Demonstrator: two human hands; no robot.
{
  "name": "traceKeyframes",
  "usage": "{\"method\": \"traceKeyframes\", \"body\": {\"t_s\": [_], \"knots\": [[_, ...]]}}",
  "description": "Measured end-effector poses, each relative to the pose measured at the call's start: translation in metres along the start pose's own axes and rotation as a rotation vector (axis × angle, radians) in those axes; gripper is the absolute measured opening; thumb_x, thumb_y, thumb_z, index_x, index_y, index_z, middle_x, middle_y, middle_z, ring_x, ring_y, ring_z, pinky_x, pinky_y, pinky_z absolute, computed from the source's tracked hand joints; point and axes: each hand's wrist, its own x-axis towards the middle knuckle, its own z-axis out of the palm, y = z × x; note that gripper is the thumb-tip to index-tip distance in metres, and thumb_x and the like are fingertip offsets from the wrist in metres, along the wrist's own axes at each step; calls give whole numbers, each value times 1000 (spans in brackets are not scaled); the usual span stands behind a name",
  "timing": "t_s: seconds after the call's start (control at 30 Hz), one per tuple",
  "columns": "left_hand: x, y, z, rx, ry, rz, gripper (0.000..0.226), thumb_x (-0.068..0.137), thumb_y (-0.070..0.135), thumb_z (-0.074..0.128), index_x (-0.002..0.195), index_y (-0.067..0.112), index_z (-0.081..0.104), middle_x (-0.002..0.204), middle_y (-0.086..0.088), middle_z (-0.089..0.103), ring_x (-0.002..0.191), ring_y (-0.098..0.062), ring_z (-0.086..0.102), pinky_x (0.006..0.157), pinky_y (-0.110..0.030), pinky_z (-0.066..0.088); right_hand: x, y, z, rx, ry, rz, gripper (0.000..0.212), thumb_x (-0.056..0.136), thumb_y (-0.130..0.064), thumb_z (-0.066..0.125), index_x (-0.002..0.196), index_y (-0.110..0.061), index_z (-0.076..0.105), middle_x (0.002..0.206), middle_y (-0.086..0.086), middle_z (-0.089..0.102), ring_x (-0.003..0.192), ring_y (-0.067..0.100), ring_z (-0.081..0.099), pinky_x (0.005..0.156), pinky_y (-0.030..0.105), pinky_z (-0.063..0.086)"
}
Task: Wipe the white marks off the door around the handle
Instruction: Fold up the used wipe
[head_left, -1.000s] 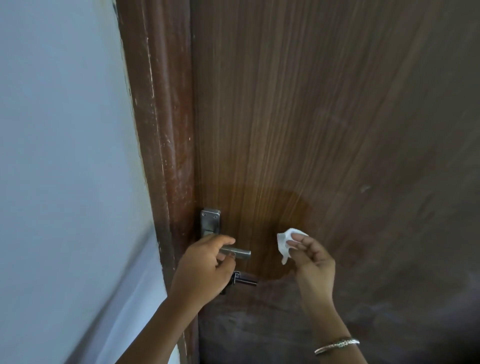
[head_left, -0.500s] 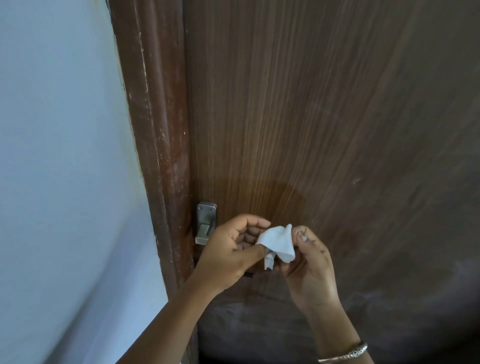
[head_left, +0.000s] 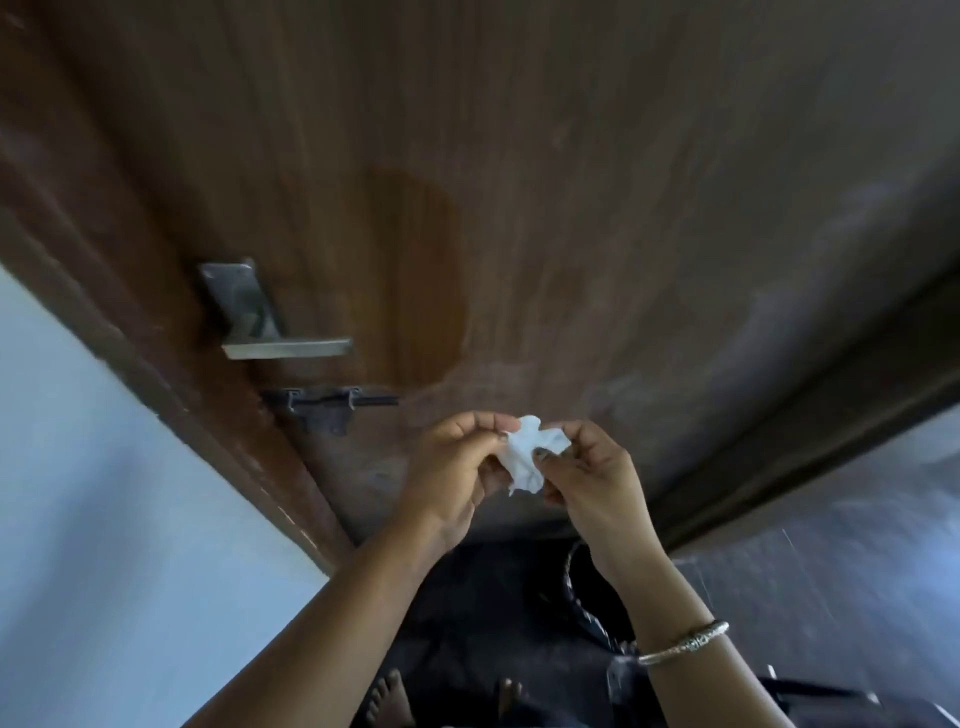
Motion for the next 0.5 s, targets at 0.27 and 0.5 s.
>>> {"method": "traceKeyframes", "body": {"t_s": [0.27, 0.5], "knots": [[9, -99, 90, 372, 0, -71, 26, 75, -11, 65, 84, 11, 55, 80, -11, 64, 67, -20, 64, 59, -35, 56, -18, 64, -115, -40, 188, 169, 35, 74, 0, 71, 77, -32, 56, 77, 4, 68, 64, 15, 66, 56, 28, 56], [41, -192, 179, 401, -74, -319, 19, 81, -7, 63, 73, 9, 58, 69, -6, 62, 56, -11, 63, 60, -26, 57, -15, 123, -220, -384, 398, 244, 24, 75, -14, 69, 67, -36, 64, 85, -5, 66, 71, 9, 59, 60, 16, 41]]}}
